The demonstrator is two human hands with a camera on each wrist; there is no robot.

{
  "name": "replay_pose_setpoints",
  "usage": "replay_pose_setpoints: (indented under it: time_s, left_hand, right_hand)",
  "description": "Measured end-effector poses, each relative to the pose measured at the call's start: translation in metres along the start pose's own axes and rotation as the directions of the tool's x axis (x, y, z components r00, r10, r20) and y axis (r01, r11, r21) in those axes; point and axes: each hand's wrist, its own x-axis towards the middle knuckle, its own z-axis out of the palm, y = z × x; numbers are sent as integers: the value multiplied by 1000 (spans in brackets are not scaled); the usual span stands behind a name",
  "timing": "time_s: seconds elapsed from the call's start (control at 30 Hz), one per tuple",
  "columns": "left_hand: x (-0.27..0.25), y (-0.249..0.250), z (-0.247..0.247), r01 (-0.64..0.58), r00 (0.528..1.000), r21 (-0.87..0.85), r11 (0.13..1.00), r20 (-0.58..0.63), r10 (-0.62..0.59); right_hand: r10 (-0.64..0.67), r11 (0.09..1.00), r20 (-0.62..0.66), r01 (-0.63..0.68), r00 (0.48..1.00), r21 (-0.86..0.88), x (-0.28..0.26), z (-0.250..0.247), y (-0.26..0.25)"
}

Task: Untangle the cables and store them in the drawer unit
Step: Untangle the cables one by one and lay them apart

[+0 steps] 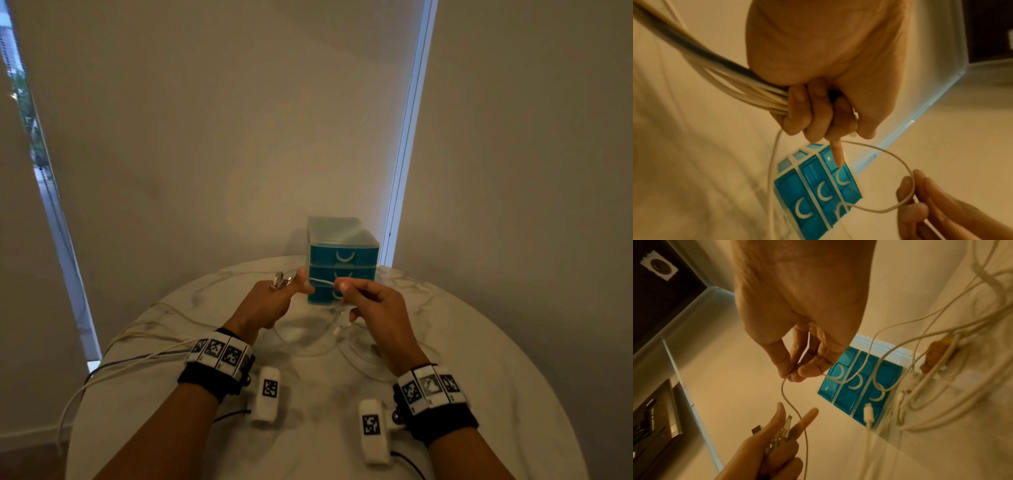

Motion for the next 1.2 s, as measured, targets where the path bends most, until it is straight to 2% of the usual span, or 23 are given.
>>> replay_pose_setpoints:
  time_s: [0.07,0.17,0.27,0.33,0.4,0.5,0.6,0.77,0.83,0.93,1.0,1.03,1.1,1.13,1.2]
  left_hand:
    - [-1,1,-3,-18,997,-106,994,-79,9]
    - [-2,5,-5,-104,974,-220,970,-222,54]
    - [-2,7,-4,-217,954,-163,962,-244,174]
    - [-4,10,-2,-258,959,-109,960,-152,240]
    - [-7,13,-1,-268,963,-44,962,-6,268]
    - [-8,15,0,-235,956,63,970,194,219]
    - [-10,16,2,-269,902,157,950,387,191]
    - [-11,16,6,-344,797,218,913,582,161]
    - [-7,12,5,-329,764,219,918,633,123]
    - [-6,10,4,-314,747,200,928,655,112]
    - [-5,8,3,-295,772,200,934,626,110]
    - [-4,6,3,-268,812,209,940,574,104]
    - [0,2,2,-155,922,180,971,379,77]
    - [2,-1,1,-83,965,102,991,255,55]
    - [6,-6,0,14,999,-147,989,46,-7]
  right_hand:
    - [53,998,113,-48,992,-46,-4,5,1]
    - [190,973,267,-145,945,-180,-8,9,7]
    - [286,954,255,-249,924,-169,-6,8,9]
    - [308,950,206,-287,929,-123,-5,6,8]
    - [300,954,161,-294,940,-60,-6,7,6]
    - [303,951,90,-307,949,29,-6,10,3]
    - [312,940,78,-320,947,118,-4,13,1]
    - [308,873,265,-382,914,303,-6,15,1]
    - [290,859,226,-357,930,367,-4,15,2]
    - [264,828,51,-253,963,501,3,12,4]
    - [256,782,-18,-196,967,591,5,9,6]
    - [243,778,-30,-176,969,604,5,7,6]
    - [204,811,-41,-146,978,567,5,5,7]
    - [186,836,-44,-135,982,531,5,5,7]
    - [148,876,-31,-117,988,468,3,7,8]
